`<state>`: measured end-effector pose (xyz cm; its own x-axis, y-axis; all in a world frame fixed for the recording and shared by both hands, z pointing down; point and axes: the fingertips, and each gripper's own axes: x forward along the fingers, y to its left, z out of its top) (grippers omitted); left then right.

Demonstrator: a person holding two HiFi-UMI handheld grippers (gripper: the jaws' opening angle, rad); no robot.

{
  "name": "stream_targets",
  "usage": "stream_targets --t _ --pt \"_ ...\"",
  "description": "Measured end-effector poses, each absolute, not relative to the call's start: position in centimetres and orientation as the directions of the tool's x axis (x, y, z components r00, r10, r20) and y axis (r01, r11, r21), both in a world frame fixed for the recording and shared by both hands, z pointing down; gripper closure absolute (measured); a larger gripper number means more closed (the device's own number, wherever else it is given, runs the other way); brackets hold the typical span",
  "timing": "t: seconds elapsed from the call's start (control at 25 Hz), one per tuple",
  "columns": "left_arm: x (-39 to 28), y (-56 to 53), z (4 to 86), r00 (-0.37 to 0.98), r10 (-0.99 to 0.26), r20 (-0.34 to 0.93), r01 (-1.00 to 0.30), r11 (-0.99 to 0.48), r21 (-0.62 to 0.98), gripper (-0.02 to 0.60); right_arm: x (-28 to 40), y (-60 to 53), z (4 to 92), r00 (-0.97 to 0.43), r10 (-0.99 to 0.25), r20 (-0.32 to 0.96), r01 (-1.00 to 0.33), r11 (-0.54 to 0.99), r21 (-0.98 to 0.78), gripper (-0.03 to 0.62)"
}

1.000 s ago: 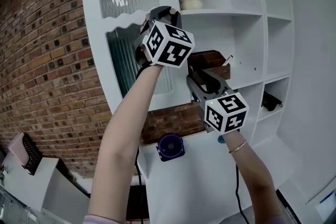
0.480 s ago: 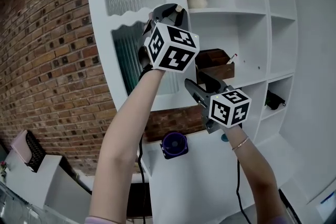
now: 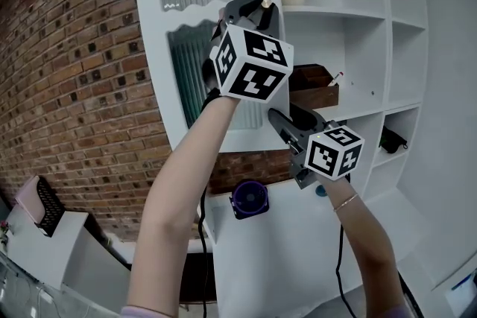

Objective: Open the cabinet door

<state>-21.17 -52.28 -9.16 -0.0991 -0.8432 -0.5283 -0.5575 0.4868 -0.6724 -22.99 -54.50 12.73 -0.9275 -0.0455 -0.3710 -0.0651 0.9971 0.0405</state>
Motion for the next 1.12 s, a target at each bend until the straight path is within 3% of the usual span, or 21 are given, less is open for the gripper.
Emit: stream_targets --t 1.12 --pt "-17.1 -39.6 -9.3 0.085 -0.803 -0.589 -0.708 0.368 -0.603 0.503 -16.9 -42.2 12.7 -0.894 -0.187 -0.408 -0.247 0.964 0.097 0.479"
